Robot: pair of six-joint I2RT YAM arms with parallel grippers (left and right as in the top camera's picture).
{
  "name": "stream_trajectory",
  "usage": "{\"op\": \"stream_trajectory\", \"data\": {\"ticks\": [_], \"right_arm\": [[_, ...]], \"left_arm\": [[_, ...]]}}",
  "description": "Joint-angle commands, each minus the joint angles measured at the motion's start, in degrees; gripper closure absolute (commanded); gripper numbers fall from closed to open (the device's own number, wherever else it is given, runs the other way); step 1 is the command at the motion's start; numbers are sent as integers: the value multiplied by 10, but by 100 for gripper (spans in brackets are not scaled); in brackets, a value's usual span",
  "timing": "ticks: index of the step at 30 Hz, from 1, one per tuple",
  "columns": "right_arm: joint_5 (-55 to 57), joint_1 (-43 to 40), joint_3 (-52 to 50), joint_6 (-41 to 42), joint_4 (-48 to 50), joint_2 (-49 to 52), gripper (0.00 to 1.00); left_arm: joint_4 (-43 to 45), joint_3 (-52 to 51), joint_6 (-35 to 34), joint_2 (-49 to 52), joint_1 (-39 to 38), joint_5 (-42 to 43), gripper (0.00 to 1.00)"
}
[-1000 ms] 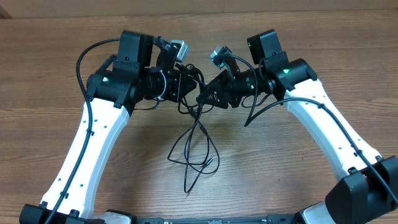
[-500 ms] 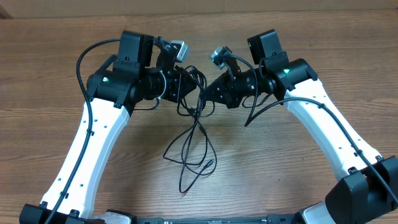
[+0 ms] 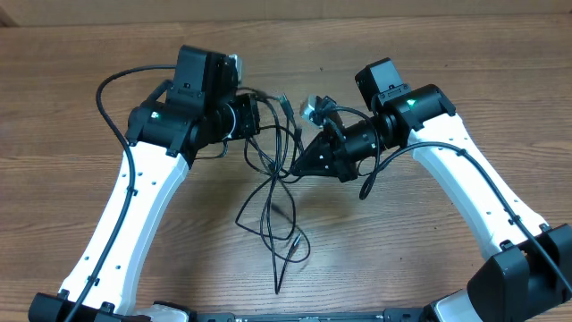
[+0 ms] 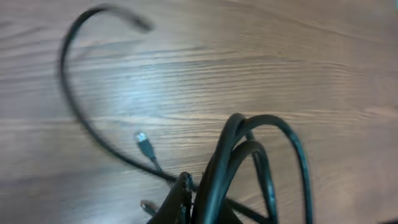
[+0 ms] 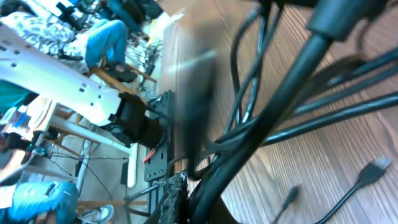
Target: Untangle cables
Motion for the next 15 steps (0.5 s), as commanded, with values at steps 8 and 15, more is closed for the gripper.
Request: {"op": "stream_trajectory", "data": {"ticks": [8,15], "right_arm": [[-50,4,1,-45,5,-7,96],[44,-15,1,61,42,-7,96]], "left_arm": [[-98,8,-120,3,4,-226,95],[-100,8,-66,3,4,-151,96]]}}
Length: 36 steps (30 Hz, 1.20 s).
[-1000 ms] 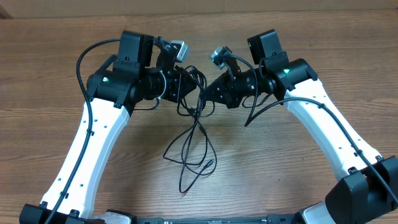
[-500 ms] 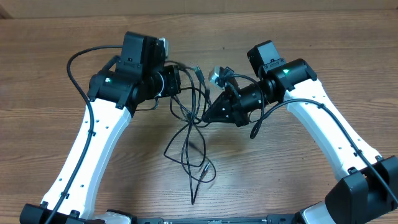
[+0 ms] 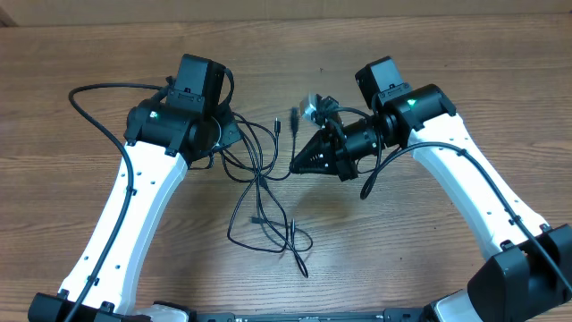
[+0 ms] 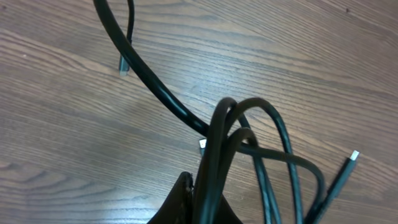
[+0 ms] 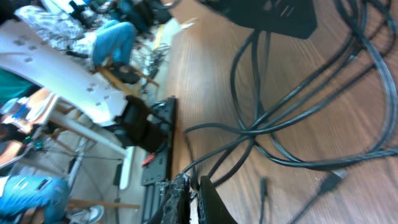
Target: Untangle cables
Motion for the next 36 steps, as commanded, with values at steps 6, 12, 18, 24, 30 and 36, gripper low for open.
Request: {"op": "stream_trajectory", "data": {"ticks": [6,12,18,24,30,36], "right_arm": [[170,-10,1,70,57,-7,32],[194,-10,1,68,132,-7,22],[193,5,1,34,146,-7,21],[194,21,1,23,148,-7,48],[194,21,1,23,146,-7,91],[194,21,1,23,131,-7,96]], "left_arm": [[13,8,274,3,3,196,96],[14,8,358,3,2,280,96],[28,8,363,3,2,379,96],[38,8,338,3,2,401,96],[38,8,336,3,2,396,96],[38,8,332,3,3,382,96]]}}
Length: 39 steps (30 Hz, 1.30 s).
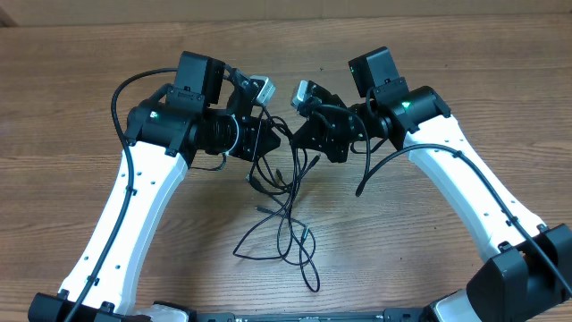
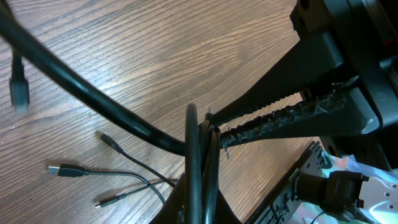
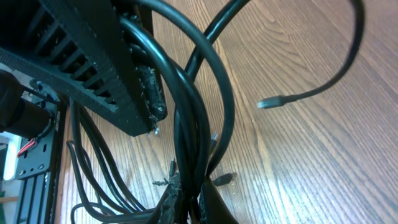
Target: Untangle cables
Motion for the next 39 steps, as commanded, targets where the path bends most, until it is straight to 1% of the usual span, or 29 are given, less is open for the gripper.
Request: {"op": "stream_trajectory", "data": {"ticks": [1,4,5,6,10,12,17,19,20,21,22,23,25,27,29,31,32,33,36,39], "right_arm": [[-15,2,1,-6,-11,-7,96],[-11,2,1,-6,-26,-7,96],[-4,2,1,-7,-32,-7,96],[2,2,1,-6,-37,-7,96],[13,2,1,-6,-58,-7,96],[13,2,1,-6,-61,-7,96],[13,2,1,-6,-60,-7,96],[13,2,1,-6,-60,-7,96],[13,2,1,-6,-60,-7,87],[13,2,1,-6,-60,-7,67],[13,2,1,-7,-59,-7,54],[13,2,1,-7,-56,-7,41],[13,2,1,-7,-41,-7,35],[13,2,1,-6,-24,-7,33],[12,2,1,-6,-11,-7,33],[13,3,1,-4,-1,-7,40],[13,3,1,-4,1,-7,45],[13,3,1,-4,1,-7,48],[13,3,1,-4,1,-6,49],[13,3,1,-4,1,3,49]], "left_arm": [[5,8,-16,3,3,-10,96],[5,8,-20,3,3,-45,96],[5,8,-34,3,3,-82,96],[3,8,-54,3,3,-114,96],[-13,8,-164,3,3,-288,96],[-23,8,-196,3,3,-333,96],[-30,8,-202,3,3,-348,96],[-30,8,-197,3,3,-331,96],[-30,8,-186,3,3,-311,96],[-29,8,-168,3,3,-282,96],[-29,8,-148,3,3,-254,96],[-28,8,-111,3,3,-199,96],[-28,8,-75,3,2,-120,96],[-27,8,-72,3,2,-71,96],[-24,8,-73,3,2,-28,96],[-18,8,-74,3,2,8,96],[-15,8,-80,3,2,18,96],[-12,8,-94,3,2,20,96],[-6,8,-121,3,2,28,96],[-3,8,-124,3,2,45,96]]}}
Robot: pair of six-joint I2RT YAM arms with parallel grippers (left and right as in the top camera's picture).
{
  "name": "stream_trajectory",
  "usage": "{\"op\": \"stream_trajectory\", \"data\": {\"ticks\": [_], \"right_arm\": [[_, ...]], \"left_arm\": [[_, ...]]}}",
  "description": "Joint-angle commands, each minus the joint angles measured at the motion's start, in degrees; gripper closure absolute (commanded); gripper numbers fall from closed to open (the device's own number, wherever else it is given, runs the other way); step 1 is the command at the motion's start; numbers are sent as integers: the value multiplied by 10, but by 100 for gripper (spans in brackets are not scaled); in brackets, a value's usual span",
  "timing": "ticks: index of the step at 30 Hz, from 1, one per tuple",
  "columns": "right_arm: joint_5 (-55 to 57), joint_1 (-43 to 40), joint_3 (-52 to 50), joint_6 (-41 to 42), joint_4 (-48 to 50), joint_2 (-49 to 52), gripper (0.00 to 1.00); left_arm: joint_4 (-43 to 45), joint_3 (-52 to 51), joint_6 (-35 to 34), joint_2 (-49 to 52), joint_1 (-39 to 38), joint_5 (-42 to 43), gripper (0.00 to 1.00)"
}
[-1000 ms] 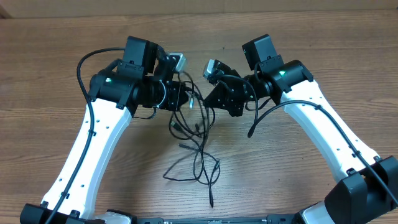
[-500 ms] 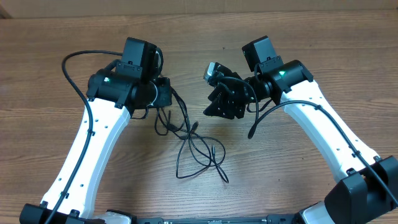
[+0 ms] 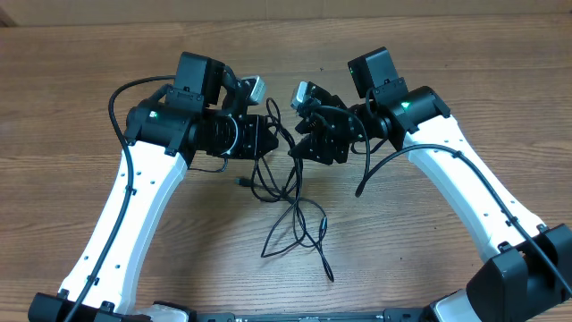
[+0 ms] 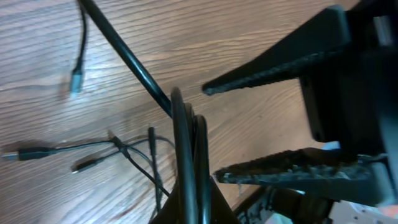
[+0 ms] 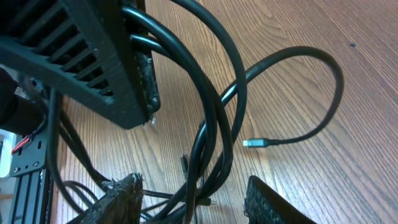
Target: Untangle cables
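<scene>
A tangle of thin black cables (image 3: pixel 295 219) hangs from between the two grippers, and its loops trail onto the wooden table (image 3: pixel 447 54). My left gripper (image 3: pixel 265 136) is shut on a bundle of cable strands (image 4: pixel 186 143); in its own view the left gripper (image 4: pixel 195 202) pinches them at the bottom edge. Facing it closely, my right gripper (image 3: pixel 298 143) is open. In the right wrist view the right gripper (image 5: pixel 194 190) straddles several strands (image 5: pixel 211 137) without pinching them. One loose plug (image 5: pixel 254 143) lies on the wood.
Both arms crowd the table's middle, fingertips almost touching. The right gripper's spread fingers (image 4: pixel 292 168) fill the right of the left wrist view. Small plug ends (image 4: pixel 76 81) lie on the table below. A cable tail (image 3: pixel 327 268) reaches toward the front edge.
My right gripper was shut on the bundle and now stands open around it. The left gripper keeps its hold. The hanging loops have shifted a little to the right on the table.
At first both grippers were shut on the tangle, a short gap between them. Then the left gripper held its strands farther left, with the loops spread on the table. Later both pinched the lifted bundle close together. Now only the left one holds it.
</scene>
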Motion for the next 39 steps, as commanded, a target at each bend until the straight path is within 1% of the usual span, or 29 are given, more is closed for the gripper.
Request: {"op": "stream_trajectory", "data": {"ticks": [1,2,3,5,6,7,8,15,16,17,18,19,20,21,22,24,27,28,31,39], "right_arm": [[-1,2,1,-2,2,9,52],[-1,2,1,-2,2,10,55],[-1,2,1,-1,2,18,63],[-1,2,1,0,1,23,76],[-1,2,1,0,0,24,86],[-1,2,1,0,-1,24,93],[-1,2,1,0,-1,24,95],[-1,2,1,0,-7,24,96],[-1,2,1,0,-9,24,93],[-1,2,1,1,-9,24,80],[-2,2,1,2,-9,24,58],[-4,2,1,2,-9,24,53],[-7,2,1,2,-6,24,53],[-7,2,1,2,-5,24,54],[-7,2,1,2,-3,24,64],[-7,2,1,2,-2,24,77],[-7,2,1,2,-2,24,78],[-7,2,1,2,-2,24,89],[-7,2,1,2,-2,24,96],[-7,2,1,2,-3,24,96]], "left_arm": [[5,8,-16,2,2,47,96],[5,8,-16,2,2,47,96],[6,8,-16,2,2,47,96],[6,8,-16,2,2,46,96],[7,8,-16,2,2,45,96],[8,8,-16,2,2,41,96],[9,8,-16,2,2,39,96],[12,8,-16,2,2,37,96],[13,8,-16,2,2,38,96],[12,8,-16,2,2,38,96],[12,8,-16,2,2,38,96],[12,8,-16,2,2,42,96],[12,8,-17,2,2,47,96],[12,8,-17,2,2,47,96],[12,8,-17,2,2,47,96],[12,8,-17,2,2,49,96],[14,8,-25,2,2,64,96],[14,8,-25,2,2,63,96],[14,8,-27,2,2,62,96],[14,8,-26,2,2,57,96]]}}
